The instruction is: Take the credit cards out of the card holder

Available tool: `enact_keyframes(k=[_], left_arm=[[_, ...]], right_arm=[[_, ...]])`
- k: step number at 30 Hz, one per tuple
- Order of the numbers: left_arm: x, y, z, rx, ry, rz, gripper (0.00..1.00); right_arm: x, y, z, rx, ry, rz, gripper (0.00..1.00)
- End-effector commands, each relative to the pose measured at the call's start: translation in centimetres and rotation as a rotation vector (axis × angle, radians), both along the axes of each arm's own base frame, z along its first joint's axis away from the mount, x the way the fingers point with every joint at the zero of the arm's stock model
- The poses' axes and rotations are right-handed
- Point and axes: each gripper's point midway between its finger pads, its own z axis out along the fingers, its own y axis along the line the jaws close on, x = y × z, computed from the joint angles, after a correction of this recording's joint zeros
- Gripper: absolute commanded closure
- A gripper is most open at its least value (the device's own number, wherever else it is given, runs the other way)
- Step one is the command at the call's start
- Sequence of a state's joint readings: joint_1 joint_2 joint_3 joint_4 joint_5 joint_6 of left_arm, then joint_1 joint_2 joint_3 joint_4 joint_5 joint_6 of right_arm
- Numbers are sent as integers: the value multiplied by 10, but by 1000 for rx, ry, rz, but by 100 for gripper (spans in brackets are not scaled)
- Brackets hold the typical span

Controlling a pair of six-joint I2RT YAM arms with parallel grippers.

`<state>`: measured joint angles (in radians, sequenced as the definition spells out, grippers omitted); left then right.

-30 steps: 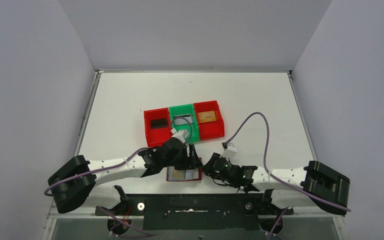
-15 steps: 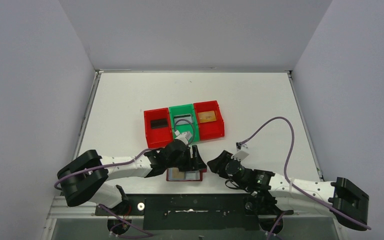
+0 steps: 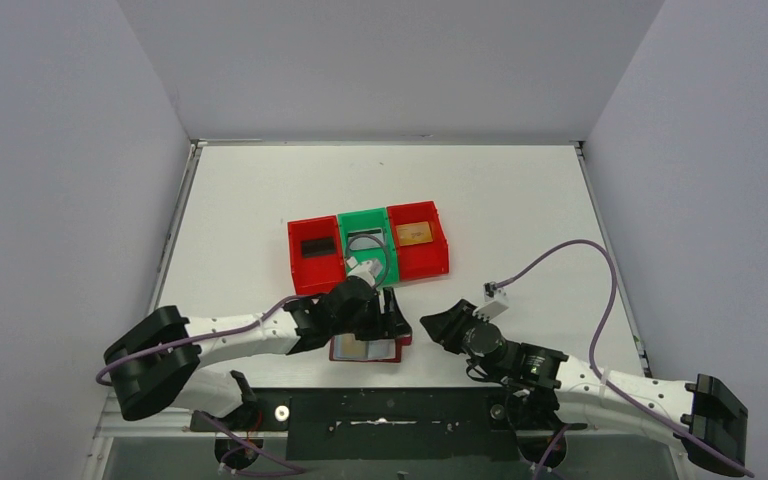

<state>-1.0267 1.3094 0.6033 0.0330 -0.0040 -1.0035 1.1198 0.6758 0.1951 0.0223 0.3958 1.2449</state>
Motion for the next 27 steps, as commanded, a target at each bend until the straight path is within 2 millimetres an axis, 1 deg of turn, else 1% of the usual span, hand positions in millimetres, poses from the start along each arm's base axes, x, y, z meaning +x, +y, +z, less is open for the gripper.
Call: enact_keyframes(k=[1, 5, 6, 9, 11, 13, 14, 16, 18, 21, 24, 27], left_arm=[[15, 17, 25, 41, -90, 63, 36], [19, 44, 22, 119, -102, 139, 34], [20, 51, 22, 129, -104, 163, 34], [22, 70, 23, 133, -118, 231, 33], [21, 79, 23, 116, -119, 247, 32], [20, 89, 18, 113, -100, 256, 31], [19, 93, 16, 107, -86, 256, 31], [15, 93, 11, 63, -58, 230, 31], [16, 88, 13, 7, -46, 209, 31], [16, 89, 11, 17, -39, 212, 31], [14, 89, 8, 35, -34, 194, 31], [11, 80, 9, -7, -30, 154, 31]], right_arm=[[6, 14, 32, 73, -87, 32, 70], [5, 28, 45, 66, -107, 89, 70], [5, 31, 45, 55, -109, 103, 69], [4, 42, 50, 34, -116, 143, 69], [4, 50, 52, 21, -118, 167, 66], [4, 59, 56, -1, -121, 196, 64], [4, 62, 55, -19, -116, 207, 64], [5, 68, 52, -51, -107, 219, 63], [5, 74, 50, -67, -102, 228, 62], [6, 80, 49, -73, -102, 235, 62], [8, 79, 44, -71, -82, 213, 62], [8, 72, 33, -72, -56, 180, 62]])
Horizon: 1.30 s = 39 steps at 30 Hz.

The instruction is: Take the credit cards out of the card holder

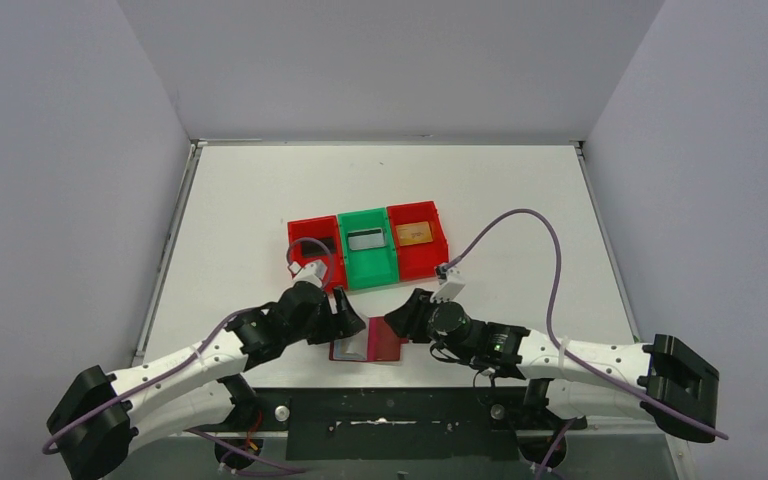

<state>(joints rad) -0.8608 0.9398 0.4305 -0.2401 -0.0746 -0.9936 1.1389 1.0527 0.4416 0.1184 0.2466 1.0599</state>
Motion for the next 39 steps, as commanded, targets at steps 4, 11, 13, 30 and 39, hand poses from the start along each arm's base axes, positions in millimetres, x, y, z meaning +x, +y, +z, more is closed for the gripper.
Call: enact_keyframes(k=[4, 11, 13, 30, 39], left_arm=[[2, -27, 16, -107, -25, -80, 31], [10, -5, 5, 16, -7, 15, 31], [11, -3, 10, 11, -21, 24, 30], [7, -19, -8, 9, 31, -46, 31], [8, -24, -1, -12, 12, -65, 36]], right_arm=[[6, -6, 7, 71, -1, -80, 61], [7, -23, 9, 49, -16, -118, 59], [8, -27, 8, 42, -20, -130, 59], [10, -45, -9, 0, 25, -194, 55], [8, -38, -44, -184, 120, -163, 55]])
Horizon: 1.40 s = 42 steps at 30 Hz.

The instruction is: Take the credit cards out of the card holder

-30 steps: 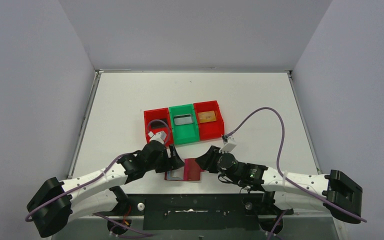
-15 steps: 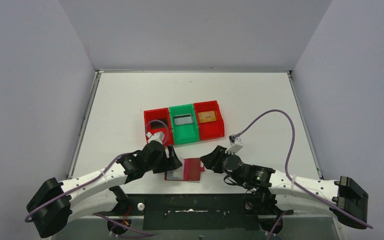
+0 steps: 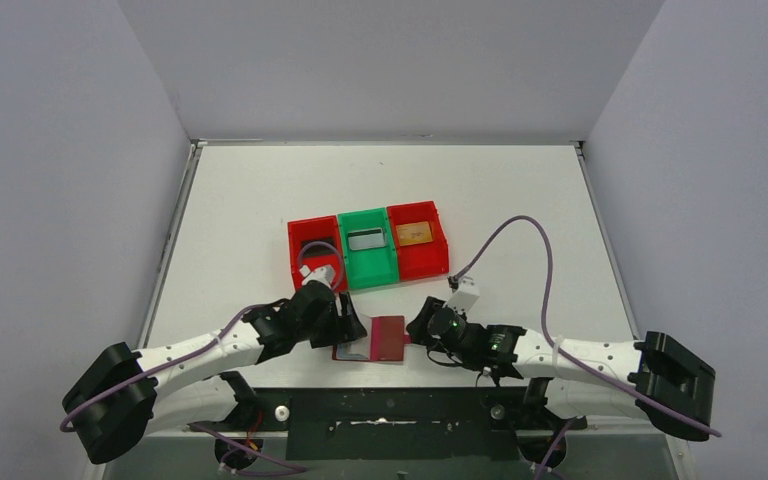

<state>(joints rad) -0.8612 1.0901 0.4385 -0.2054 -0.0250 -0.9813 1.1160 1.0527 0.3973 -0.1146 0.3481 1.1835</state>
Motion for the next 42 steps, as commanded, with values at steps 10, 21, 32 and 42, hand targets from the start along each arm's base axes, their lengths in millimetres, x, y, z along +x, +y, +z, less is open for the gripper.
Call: enact_keyframes(k=[10, 21, 32, 42], left_arm=[[15, -29, 39, -112, -88, -46, 37], [16, -53, 49, -165, -95, -101, 37], [18, -83, 68, -271, -116, -134, 37], [14, -101, 91, -421, -140, -154, 40]], right_arm=[[7, 36, 5, 11, 12, 76, 58], [8, 41, -9, -7, 45, 75, 72], [6, 43, -10, 46, 49, 73, 71], [5, 44, -12, 89, 51, 74, 70]])
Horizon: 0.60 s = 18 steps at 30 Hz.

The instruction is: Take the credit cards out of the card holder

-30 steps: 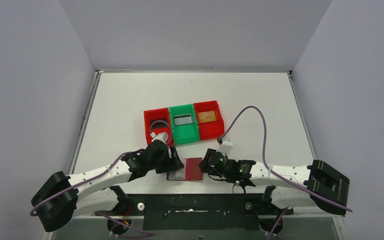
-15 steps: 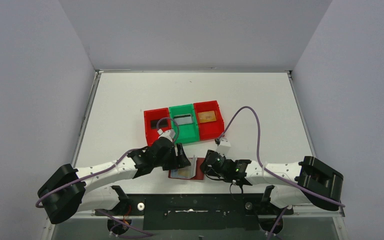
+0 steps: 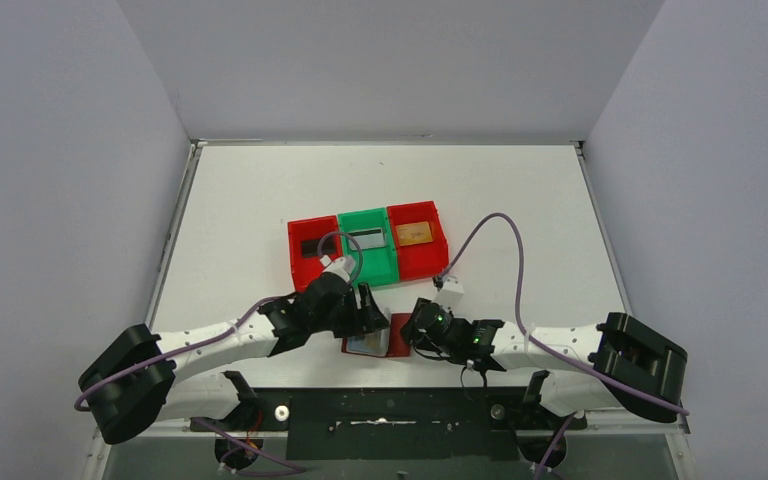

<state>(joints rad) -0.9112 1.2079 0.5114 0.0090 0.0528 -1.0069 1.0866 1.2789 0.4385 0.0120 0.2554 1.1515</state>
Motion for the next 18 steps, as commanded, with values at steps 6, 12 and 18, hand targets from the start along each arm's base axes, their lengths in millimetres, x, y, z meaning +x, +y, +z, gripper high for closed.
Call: enact_keyframes(k=[6, 12, 18], left_arm=[[0, -54, 59, -273, -77, -102, 41], [0, -57, 36, -230, -31, -104, 42], [8, -47, 45, -181, -94, -52, 42]], right_arm=[[4, 20, 22, 153, -26, 4, 69], [5, 9, 19, 161, -24, -40, 68], [8, -8, 28, 200, -69, -106, 67]])
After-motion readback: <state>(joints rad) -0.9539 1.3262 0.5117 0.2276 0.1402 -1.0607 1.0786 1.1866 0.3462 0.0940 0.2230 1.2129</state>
